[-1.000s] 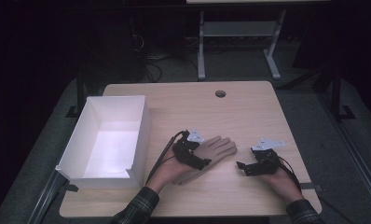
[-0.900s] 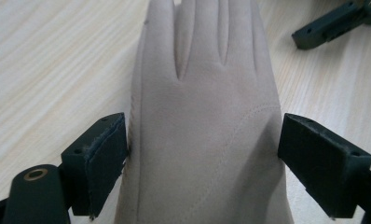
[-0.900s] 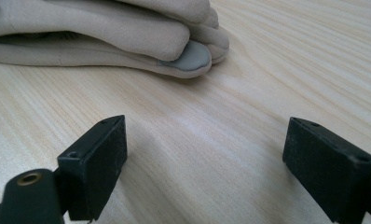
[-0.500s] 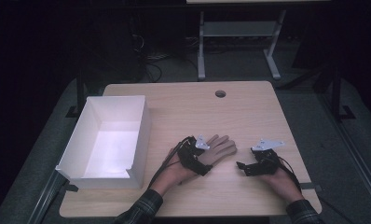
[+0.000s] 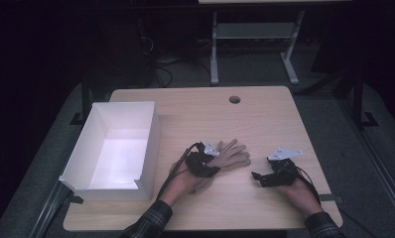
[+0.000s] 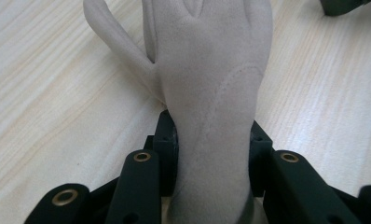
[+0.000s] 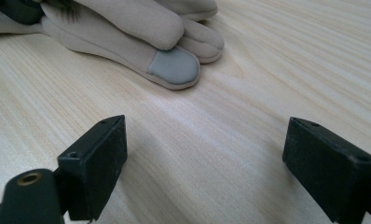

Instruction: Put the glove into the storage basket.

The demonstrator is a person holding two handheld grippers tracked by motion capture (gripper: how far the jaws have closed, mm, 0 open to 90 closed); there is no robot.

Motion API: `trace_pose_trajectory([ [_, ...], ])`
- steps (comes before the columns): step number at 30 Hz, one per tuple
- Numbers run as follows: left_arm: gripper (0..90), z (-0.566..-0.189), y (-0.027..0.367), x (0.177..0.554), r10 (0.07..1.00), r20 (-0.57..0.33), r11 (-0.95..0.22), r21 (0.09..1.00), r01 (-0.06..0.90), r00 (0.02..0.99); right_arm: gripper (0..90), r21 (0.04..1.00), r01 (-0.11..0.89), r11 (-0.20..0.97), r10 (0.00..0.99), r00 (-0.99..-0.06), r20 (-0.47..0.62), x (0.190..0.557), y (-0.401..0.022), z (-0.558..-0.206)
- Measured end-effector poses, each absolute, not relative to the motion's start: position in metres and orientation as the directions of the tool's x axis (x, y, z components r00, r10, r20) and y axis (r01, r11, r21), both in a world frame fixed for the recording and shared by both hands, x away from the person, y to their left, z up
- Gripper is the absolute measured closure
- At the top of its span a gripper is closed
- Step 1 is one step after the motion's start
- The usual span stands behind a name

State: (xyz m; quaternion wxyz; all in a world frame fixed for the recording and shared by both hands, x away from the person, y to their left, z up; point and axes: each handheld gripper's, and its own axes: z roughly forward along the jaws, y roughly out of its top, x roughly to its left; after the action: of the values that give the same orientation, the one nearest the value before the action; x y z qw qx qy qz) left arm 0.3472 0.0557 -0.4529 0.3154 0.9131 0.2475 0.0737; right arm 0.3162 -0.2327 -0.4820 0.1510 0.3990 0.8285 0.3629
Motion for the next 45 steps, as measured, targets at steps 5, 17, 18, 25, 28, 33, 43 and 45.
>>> trace_pose_trajectory([
  [5,66.5,-0.441,0.06,0.348,0.514,-0.06,-0.649,0.626,0.433,0.856,13.3,0.724,0.548,0.419,0.769,-0.638,0.037,0.316,-0.233,-0.482],
  [17,66.3,-0.397,0.072,0.348,0.582,-0.132,-0.557,0.654,0.512,0.803,13.3,0.724,0.547,0.42,0.768,-0.64,0.038,0.316,-0.232,-0.482],
  [18,66.3,-0.393,0.072,0.348,0.582,-0.132,-0.556,0.656,0.51,0.803,13.3,0.725,0.546,0.421,0.767,-0.641,0.037,0.316,-0.232,-0.482],
  [25,66.2,-0.366,0.076,0.35,0.589,-0.124,-0.543,0.671,0.505,0.798,13.3,0.725,0.544,0.423,0.764,-0.645,0.038,0.316,-0.232,-0.482],
  [28,66.2,-0.355,0.079,0.35,0.589,-0.116,-0.552,0.666,0.503,0.8,13.3,0.724,0.548,0.418,0.766,-0.642,0.044,0.316,-0.231,-0.482],
  [33,66.2,-0.338,0.089,0.35,0.594,-0.095,-0.56,0.663,0.496,0.799,13.3,0.724,0.549,0.419,0.765,-0.642,0.045,0.316,-0.231,-0.482],
  [43,66.1,-0.31,0.123,0.35,0.632,-0.081,-0.526,0.686,0.504,0.771,13.3,0.723,0.551,0.417,0.766,-0.641,0.046,0.315,-0.231,-0.482],
  [45,66.1,-0.306,0.132,0.35,0.644,-0.08,-0.515,0.69,0.508,0.761,13.3,0.724,0.546,0.421,0.764,-0.644,0.042,0.316,-0.231,-0.482],
])
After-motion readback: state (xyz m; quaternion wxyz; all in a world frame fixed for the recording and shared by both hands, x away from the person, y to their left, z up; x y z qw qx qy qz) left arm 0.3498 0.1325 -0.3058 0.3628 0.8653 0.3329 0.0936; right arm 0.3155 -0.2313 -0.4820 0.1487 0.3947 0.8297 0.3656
